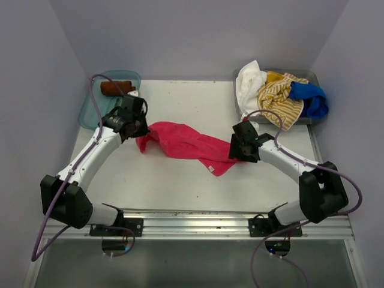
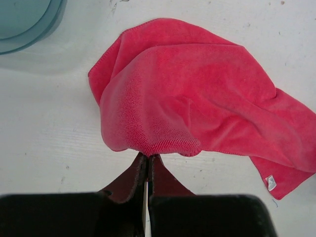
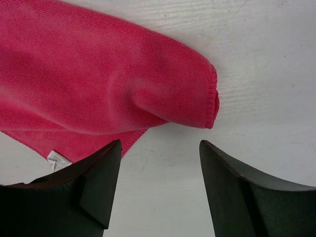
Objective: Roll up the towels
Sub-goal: Flatten the towel
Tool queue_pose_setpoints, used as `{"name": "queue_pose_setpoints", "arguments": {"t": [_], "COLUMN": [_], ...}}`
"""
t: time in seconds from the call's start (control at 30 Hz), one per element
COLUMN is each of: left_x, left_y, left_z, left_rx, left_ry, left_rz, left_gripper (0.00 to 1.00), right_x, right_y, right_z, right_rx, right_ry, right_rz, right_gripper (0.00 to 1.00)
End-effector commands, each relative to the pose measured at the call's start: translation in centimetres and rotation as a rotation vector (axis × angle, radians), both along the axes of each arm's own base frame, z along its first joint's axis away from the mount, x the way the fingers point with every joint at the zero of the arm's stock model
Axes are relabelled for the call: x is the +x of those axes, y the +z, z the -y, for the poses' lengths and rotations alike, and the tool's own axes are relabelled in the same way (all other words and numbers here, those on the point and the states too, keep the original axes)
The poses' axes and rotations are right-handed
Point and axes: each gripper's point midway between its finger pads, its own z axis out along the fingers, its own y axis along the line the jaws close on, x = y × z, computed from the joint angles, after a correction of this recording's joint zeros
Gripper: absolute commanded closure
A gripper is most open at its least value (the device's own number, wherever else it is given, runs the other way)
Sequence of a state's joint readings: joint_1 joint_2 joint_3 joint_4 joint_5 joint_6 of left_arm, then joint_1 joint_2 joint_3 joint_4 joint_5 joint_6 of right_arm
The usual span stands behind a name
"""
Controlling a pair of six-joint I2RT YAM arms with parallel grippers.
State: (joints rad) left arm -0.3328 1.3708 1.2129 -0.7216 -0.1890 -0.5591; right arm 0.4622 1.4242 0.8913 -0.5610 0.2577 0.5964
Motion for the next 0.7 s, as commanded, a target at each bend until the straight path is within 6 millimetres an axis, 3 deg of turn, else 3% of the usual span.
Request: {"name": "queue_pose_setpoints", "arguments": {"t": [0.0, 0.17, 0.23, 0.27, 0.3, 0.4, 0.53, 0.57, 0.6, 0.63, 0.67], "left_x": [-0.3, -0.3, -0.2, -0.1, -0.1, 0.5, 2.9, 4.2, 5.1, 6.3, 7.6], "left_y": [0.2, 0.8, 1.0, 1.2, 1.3, 1.9, 5.1, 7.8, 8.9, 8.9, 12.2], "left_z": [-0.7, -1.6, -2.0, -2.1, -2.4, -2.9, -1.8, -1.5, -1.3, -1.1, -1.0], "left_rx": [0.007, 0.005, 0.007, 0.007, 0.008, -0.003, -0.057, -0.072, -0.075, -0.069, -0.076], "left_ry": [-0.009, 0.007, 0.014, 0.015, 0.023, 0.027, -0.005, -0.010, -0.015, -0.015, -0.016], "left_rz": [-0.015, -0.006, 0.000, 0.004, 0.006, 0.021, 0.088, 0.153, 0.177, 0.171, 0.235], "left_gripper": [1.00, 1.00, 1.00, 1.00, 1.00, 1.00, 1.00, 1.00, 1.00, 1.00, 1.00], "right_x": [1.5, 2.6, 3.0, 3.2, 3.4, 4.3, 7.0, 8.4, 8.9, 9.4, 10.9], "right_y": [-0.5, -2.8, -3.8, -3.9, -3.9, -2.8, 3.8, 6.5, 8.0, 9.6, 13.1], "right_z": [-0.4, 0.8, 1.1, 1.3, 1.3, 2.0, 3.1, 3.1, 3.9, 4.1, 4.1], "right_rx": [0.024, -0.016, -0.017, -0.017, -0.015, -0.017, 0.016, 0.034, 0.042, 0.048, 0.065], "right_ry": [0.016, -0.003, -0.017, -0.024, -0.030, -0.048, -0.073, -0.080, -0.099, -0.098, -0.103], "right_rz": [0.034, 0.007, -0.002, 0.002, 0.005, 0.017, 0.174, 0.232, 0.250, 0.277, 0.350], "right_gripper": [0.32, 0.35, 0.46, 0.52, 0.67, 1.00, 1.00, 1.00, 1.00, 1.00, 1.00]}}
